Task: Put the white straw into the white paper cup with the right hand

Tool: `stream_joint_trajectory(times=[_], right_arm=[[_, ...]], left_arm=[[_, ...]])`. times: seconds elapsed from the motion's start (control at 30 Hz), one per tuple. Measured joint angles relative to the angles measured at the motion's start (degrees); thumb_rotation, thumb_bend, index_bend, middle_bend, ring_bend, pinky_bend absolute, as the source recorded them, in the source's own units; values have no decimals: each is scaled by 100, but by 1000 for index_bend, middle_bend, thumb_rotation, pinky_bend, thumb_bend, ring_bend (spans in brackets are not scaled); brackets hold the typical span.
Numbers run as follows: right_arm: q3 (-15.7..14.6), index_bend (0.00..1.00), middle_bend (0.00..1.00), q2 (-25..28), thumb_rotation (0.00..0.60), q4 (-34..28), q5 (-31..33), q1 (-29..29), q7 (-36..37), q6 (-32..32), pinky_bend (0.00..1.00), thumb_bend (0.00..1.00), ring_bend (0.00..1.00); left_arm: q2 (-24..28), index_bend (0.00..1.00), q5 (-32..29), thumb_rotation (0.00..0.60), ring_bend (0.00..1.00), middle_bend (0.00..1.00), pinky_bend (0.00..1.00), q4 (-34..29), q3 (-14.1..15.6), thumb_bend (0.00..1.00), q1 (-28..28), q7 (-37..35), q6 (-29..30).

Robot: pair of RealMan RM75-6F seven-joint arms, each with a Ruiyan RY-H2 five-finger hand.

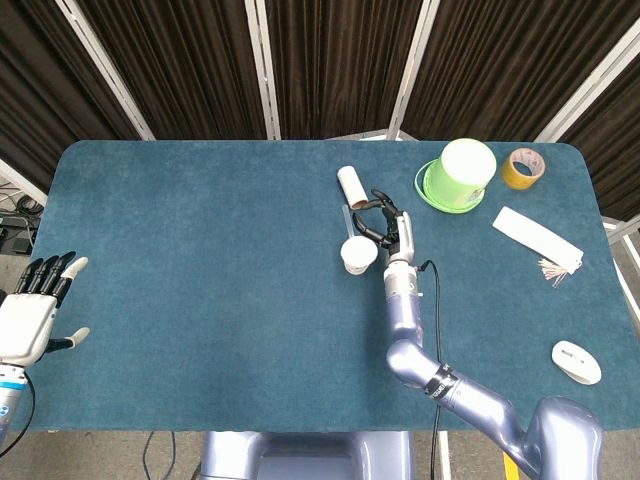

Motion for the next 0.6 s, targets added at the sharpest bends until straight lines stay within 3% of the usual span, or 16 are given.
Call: stream_joint_trajectory(times=[0.37,0.6], right_arm=[[-46,490,131,166,600,-376,-87,-166,11,135,0,267,0],[-262,409,91,756,600,-1219,-328,-648,-190,311,0,258,0]], left_arm=[[1,0,-9,600,0,0,0,-1,-1,183,-2,2,-3],[-3,0,2,600,0,0,0,3,3,184,1,13,10]])
